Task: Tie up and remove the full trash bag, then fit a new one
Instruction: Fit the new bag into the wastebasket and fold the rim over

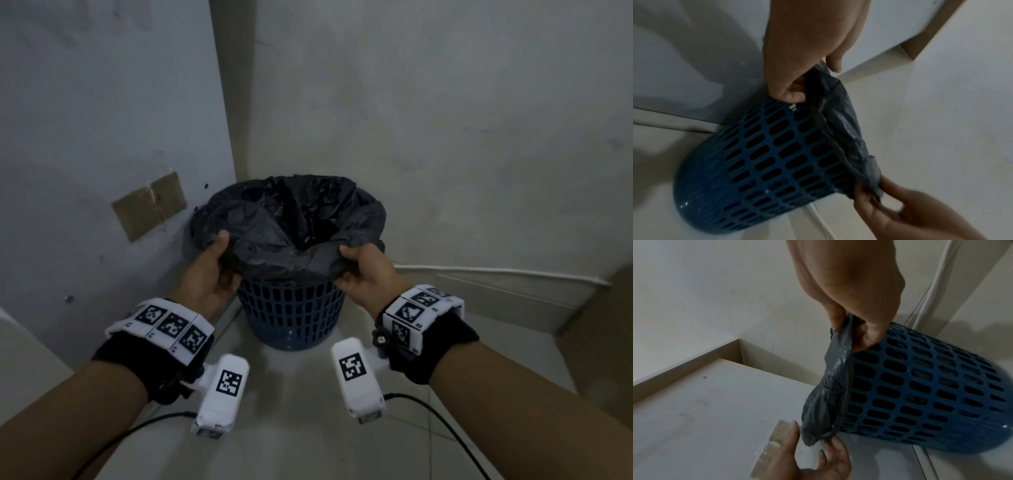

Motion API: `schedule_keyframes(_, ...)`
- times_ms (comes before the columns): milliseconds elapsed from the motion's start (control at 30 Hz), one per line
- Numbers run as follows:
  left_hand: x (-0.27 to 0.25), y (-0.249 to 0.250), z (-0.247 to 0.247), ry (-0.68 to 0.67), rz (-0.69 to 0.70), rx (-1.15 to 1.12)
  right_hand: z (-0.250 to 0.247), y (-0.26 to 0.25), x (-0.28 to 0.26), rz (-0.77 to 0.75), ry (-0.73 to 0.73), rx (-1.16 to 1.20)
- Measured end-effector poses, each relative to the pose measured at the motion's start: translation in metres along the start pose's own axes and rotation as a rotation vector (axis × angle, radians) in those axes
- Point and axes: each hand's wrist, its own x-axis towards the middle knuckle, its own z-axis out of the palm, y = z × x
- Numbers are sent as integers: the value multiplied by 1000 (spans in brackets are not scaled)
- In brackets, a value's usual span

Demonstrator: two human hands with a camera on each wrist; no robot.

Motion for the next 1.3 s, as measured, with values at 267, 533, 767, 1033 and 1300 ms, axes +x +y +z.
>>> schedule_keyframes(267, -24, -40, 29, 80, -138, 43, 2, 33, 2, -15, 35, -92)
schedule_keyframes(533, -5, -34, 24, 88, -152, -2, 4, 37, -15, 107, -26, -218)
schedule_keyframes(767, 24, -32, 3, 81, -95, 10, -23, 37, -19, 158, -30, -182)
schedule_keyframes(1033, 38, -34, -2, 61, -67, 19, -18, 28, -3, -55, 29, 62)
schedule_keyframes(1300, 42, -34, -4, 17, -61, 16, -25, 34, 22, -109, 248, -113)
